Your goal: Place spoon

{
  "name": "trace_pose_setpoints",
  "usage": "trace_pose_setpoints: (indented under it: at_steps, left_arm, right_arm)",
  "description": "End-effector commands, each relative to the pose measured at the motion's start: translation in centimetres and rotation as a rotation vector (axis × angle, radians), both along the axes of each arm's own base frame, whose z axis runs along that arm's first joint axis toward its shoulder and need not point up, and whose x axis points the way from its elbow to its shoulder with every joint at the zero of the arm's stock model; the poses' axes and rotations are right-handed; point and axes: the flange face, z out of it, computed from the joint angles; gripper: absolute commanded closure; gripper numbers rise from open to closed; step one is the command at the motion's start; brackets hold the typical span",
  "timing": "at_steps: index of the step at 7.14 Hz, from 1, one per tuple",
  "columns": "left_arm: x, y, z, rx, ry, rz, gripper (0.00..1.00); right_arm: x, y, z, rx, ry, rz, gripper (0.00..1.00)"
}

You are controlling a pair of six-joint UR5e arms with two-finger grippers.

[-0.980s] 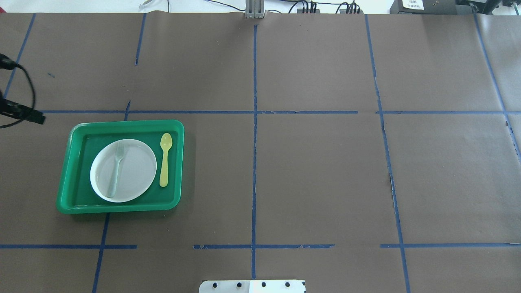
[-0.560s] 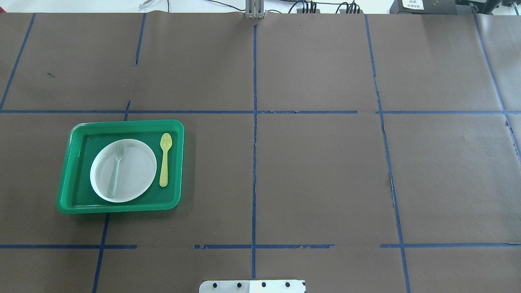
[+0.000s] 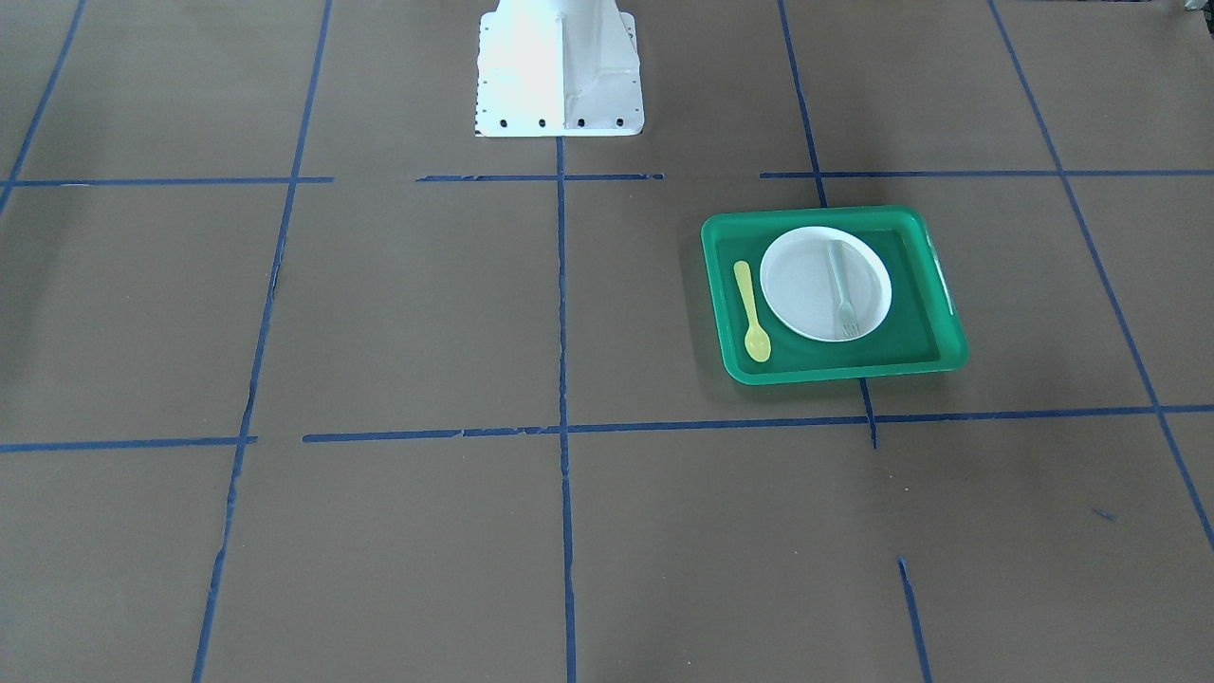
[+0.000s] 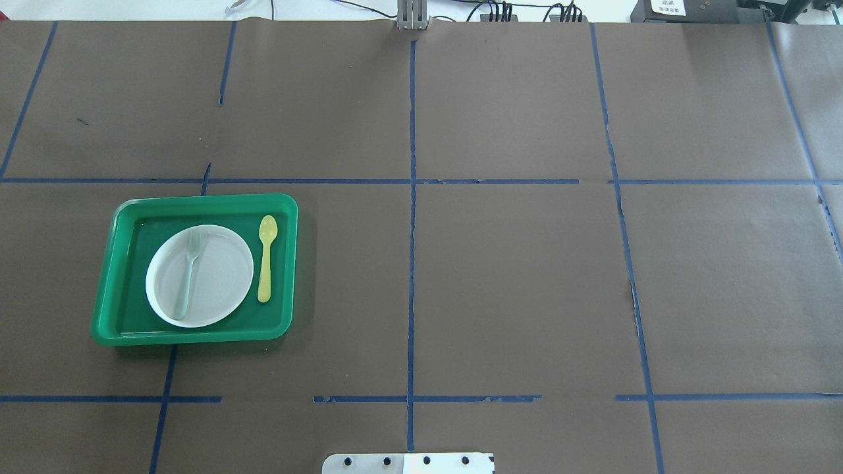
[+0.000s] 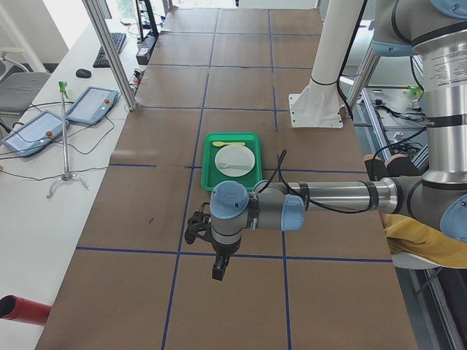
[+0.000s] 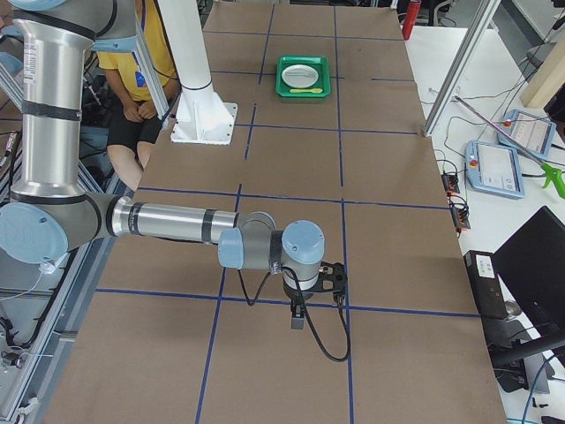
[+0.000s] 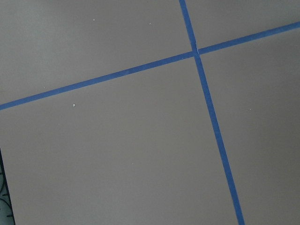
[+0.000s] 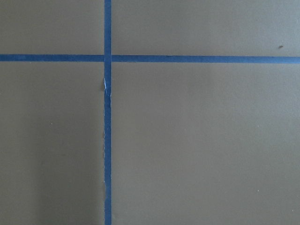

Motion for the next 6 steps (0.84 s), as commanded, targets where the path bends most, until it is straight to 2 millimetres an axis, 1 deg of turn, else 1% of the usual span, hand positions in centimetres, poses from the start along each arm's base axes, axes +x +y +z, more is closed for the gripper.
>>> trace_pose_setpoints:
  at_steps: [1, 6]
  left_arm:
    - [-0.34, -0.36, -0.02, 0.000, -0.001, -0.008, 0.00]
    - [-0.41, -0.77, -0.47, 0.014, 0.001, -0.008, 0.00]
  right_arm:
    - [0.00, -0.01, -0.01, 0.001, 0.000, 0.000, 0.00]
    - [0.00, 0.00, 0.00, 0.000, 0.000, 0.000, 0.00]
